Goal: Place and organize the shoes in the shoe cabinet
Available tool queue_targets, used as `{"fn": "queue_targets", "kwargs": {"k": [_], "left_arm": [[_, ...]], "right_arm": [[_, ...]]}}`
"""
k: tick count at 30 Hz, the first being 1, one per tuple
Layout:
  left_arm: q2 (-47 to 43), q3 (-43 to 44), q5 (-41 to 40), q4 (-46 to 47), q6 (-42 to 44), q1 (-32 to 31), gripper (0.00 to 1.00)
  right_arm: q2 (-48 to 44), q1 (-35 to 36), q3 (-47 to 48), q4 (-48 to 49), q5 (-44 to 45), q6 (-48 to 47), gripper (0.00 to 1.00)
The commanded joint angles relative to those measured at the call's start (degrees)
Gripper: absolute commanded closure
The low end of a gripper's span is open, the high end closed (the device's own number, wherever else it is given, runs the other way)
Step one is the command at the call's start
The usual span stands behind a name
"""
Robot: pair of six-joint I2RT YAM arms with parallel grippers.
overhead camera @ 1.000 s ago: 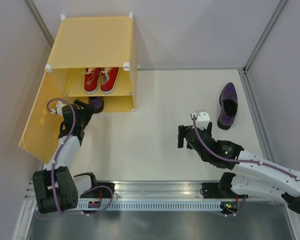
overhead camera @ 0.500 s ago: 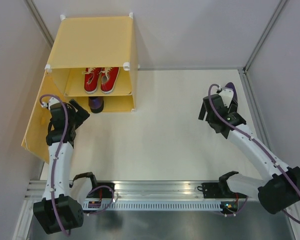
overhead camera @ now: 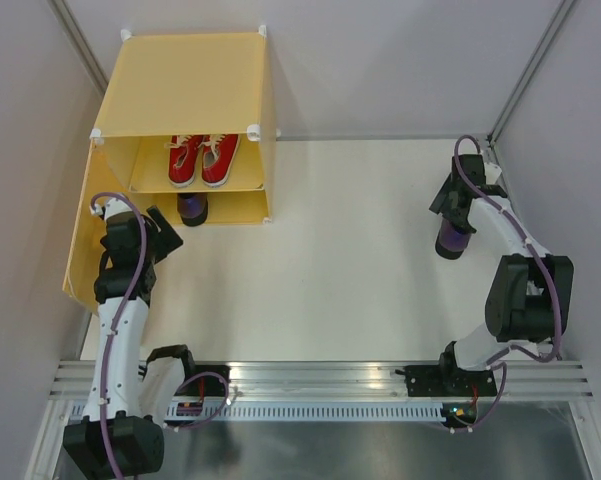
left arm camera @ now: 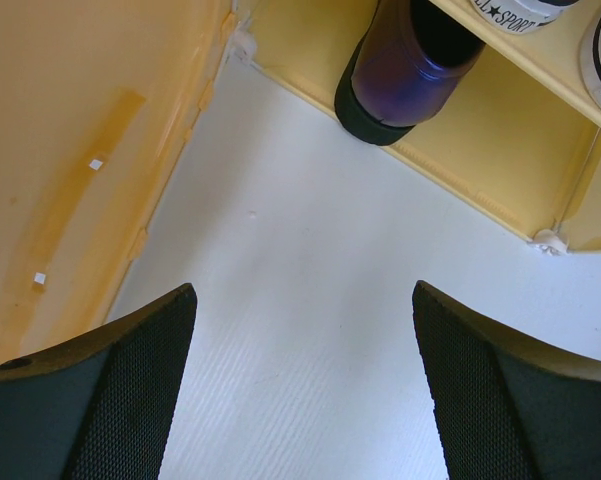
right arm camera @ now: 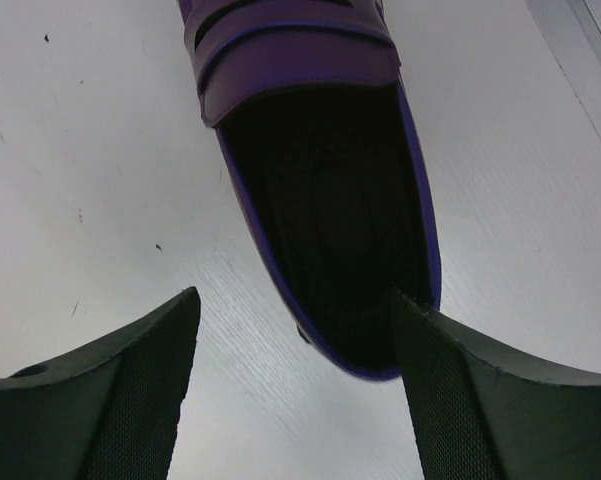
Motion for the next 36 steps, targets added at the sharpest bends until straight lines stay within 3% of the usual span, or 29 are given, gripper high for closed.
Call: {"fn": "queue_targets", "kwargs": {"k": [1,8,14,23,29,36], "left_arm": [[-0.4,-0.3,-3.1,0.7,3.3,-0.5,0.09],[-0.8,-0.4,-4.6,0.7,3.5,-0.8,0.09],[-0.9,-0.5,-5.0,0.7,3.4,-0.9,0.09],[-0.9,-0.7,-4.7,0.7,3.1,-0.8,0.09],[-1.0,-0.7,-4.5,0.7,3.0,-0.9,0.09],[-1.1,-0.7,-4.4,0.7,2.8,-0.7,0.09]], "right_arm": [[3.2,-2.2,4.8,3.5,-2.9,-2.6,0.23],[10.6,-4.7,8.3,4.3,-8.4,-5.5,0.31],[12.0,-4.7,7.9,4.8,-12.8,-6.2,0.53],[7.7,0.2,3.9,3.5,-14.9,-5.8,0.99],[1.6,8.1,-0.5,1.5,-13.5,-3.4,0.99],[-4.6,20.0,-4.4,2.3,-15.1,6.3,0.99]]}}
